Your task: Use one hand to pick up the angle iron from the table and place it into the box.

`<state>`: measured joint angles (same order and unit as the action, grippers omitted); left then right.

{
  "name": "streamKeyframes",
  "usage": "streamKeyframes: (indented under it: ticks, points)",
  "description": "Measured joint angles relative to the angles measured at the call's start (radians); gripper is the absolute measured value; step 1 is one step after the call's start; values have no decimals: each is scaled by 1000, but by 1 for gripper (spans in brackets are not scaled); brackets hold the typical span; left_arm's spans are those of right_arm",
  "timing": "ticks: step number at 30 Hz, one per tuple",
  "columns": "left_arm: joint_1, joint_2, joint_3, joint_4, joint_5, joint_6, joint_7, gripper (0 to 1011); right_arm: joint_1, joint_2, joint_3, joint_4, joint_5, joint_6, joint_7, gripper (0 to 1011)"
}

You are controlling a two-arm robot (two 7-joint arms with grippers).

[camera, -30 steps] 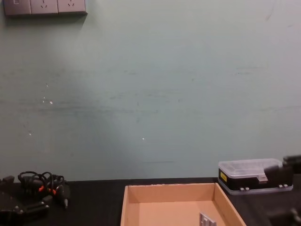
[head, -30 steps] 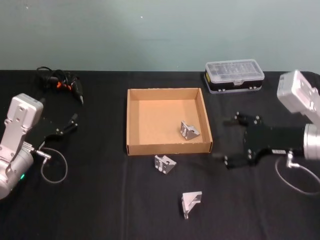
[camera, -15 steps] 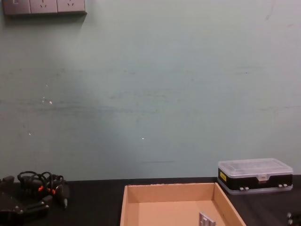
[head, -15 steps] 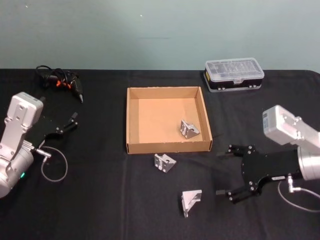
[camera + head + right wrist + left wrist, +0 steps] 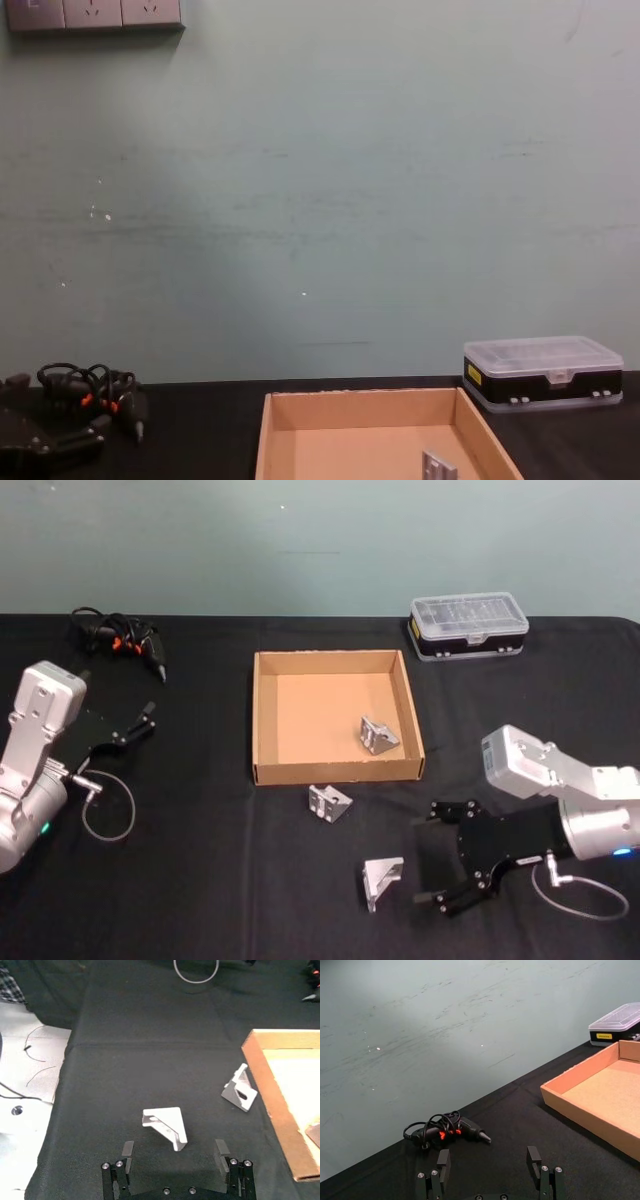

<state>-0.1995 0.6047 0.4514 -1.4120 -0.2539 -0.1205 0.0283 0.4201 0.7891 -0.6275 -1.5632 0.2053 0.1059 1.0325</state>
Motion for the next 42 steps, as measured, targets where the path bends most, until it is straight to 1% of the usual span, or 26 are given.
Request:
streamKeyframes:
  ticks: [4,7,8,10,19,35,42]
  points:
    - [0,0,0,0,0,0,0,1000,18,-14,-28,21,-7,-4,10,1003]
    - [0,0,0,0,0,0,0,1000,28,-20,-44,32,-10,-8,13,1002]
    - [0,0,0,0,0,0,0,1000,28,-20,-44,32,-10,-8,13,1003]
    - [0,0,0,0,0,0,0,1000,37,-25,-58,41,-13,-10,14,1003]
    - [0,0,0,0,0,0,0,1000,69,-47,-91,78,-17,-17,14,1003]
    - [0,0,0,0,0,0,0,1000,128,-90,-141,162,-15,-27,5,1003]
    - [0,0,0,0,0,0,0,1000,142,-94,-152,175,-5,-28,-8,1003]
